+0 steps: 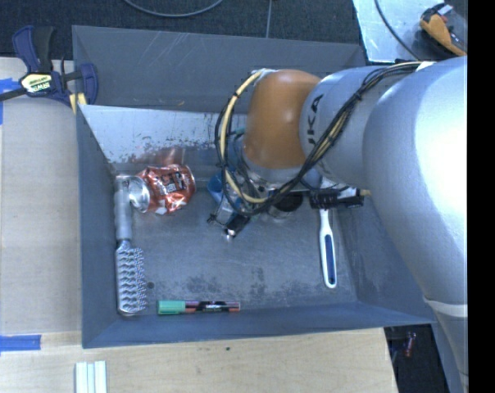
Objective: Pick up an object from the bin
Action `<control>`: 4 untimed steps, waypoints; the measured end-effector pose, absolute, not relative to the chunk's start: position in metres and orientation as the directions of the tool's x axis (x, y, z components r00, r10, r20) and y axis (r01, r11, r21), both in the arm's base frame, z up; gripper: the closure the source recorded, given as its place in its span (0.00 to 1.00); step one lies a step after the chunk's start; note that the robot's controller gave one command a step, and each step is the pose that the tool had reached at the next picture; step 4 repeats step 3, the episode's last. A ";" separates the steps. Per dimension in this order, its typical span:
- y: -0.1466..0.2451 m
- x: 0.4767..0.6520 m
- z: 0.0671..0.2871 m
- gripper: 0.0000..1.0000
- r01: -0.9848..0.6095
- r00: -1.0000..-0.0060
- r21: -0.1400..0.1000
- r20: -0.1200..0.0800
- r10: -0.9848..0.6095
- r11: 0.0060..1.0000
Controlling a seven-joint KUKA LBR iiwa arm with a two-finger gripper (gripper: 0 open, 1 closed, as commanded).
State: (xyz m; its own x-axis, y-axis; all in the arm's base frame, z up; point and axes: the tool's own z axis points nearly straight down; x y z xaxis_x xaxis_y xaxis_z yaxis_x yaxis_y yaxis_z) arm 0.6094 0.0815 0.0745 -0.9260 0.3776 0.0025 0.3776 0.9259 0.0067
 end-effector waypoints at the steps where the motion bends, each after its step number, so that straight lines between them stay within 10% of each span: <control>1: 0.082 0.609 0.074 1.00 0.378 -0.926 0.007 0.003 0.378 0.926; 4: 0.081 0.608 0.095 1.00 0.377 -0.926 0.005 0.006 0.377 0.926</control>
Offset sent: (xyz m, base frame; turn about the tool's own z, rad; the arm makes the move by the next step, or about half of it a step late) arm -0.0001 -0.0001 0.0019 0.0000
